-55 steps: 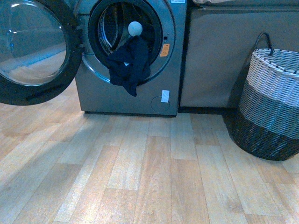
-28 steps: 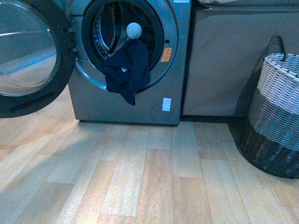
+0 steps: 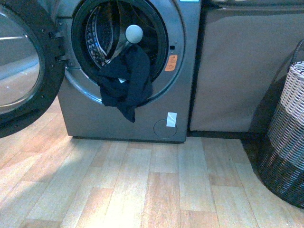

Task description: Collect clothes from washing machine

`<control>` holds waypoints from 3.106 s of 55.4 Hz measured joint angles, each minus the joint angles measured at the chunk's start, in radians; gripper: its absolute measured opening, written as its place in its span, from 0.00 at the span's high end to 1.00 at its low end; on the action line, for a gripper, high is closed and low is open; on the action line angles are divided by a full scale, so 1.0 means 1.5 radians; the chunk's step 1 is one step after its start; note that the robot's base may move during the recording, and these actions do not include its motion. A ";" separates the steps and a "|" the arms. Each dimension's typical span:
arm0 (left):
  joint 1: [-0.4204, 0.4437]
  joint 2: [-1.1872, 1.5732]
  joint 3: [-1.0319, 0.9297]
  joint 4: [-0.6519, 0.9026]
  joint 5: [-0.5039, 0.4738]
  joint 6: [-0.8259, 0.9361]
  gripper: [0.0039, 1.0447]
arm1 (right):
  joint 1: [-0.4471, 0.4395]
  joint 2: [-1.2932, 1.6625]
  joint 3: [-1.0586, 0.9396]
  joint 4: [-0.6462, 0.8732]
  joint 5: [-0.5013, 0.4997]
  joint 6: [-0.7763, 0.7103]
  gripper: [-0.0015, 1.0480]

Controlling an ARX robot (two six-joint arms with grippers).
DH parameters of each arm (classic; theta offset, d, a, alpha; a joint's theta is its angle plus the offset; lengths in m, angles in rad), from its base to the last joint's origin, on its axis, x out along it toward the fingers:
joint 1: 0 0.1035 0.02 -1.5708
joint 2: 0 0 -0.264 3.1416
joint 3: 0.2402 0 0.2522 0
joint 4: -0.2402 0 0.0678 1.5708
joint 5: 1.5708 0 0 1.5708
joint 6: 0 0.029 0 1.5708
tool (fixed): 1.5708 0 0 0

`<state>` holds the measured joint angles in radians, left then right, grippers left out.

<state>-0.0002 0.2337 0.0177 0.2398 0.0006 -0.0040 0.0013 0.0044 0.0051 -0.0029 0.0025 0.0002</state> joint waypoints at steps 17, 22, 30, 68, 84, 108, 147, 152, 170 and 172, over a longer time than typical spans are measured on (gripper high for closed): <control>0.000 -0.002 0.000 -0.001 -0.001 0.000 0.06 | -0.001 0.000 0.000 0.000 -0.002 0.000 0.07; 0.000 -0.002 0.000 -0.001 0.001 0.000 0.06 | -0.001 0.000 0.000 0.000 -0.002 0.000 0.07; 0.000 -0.002 0.000 -0.002 0.002 0.000 0.06 | -0.001 0.000 0.000 0.000 -0.001 0.000 0.07; 0.000 -0.003 0.000 -0.002 -0.001 0.000 0.06 | -0.001 0.000 0.000 0.000 -0.002 0.000 0.07; 0.085 0.164 0.062 -0.121 0.398 -0.110 0.06 | -0.001 0.000 0.000 0.000 -0.002 0.000 0.07; -0.101 0.870 0.436 0.163 0.320 -0.127 0.06 | -0.001 0.000 0.000 0.000 -0.002 0.000 0.07; -0.114 1.222 0.703 0.197 0.044 0.085 0.06 | -0.001 0.000 0.000 0.000 -0.002 0.000 0.07; -0.115 1.233 0.703 0.231 0.012 0.133 0.06 | -0.001 0.000 0.000 0.000 -0.002 0.000 0.07; -0.126 1.267 0.735 0.258 -0.017 0.240 0.06 | -0.001 0.000 0.000 0.000 -0.002 0.000 0.07; -0.127 1.272 0.746 0.240 -0.009 0.235 0.06 | -0.001 0.000 0.000 0.000 -0.002 0.000 0.07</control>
<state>-0.1902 2.1422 1.1366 0.5999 -0.0135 0.3485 0.0002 0.0044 0.0051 -0.0032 -0.0010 0.0002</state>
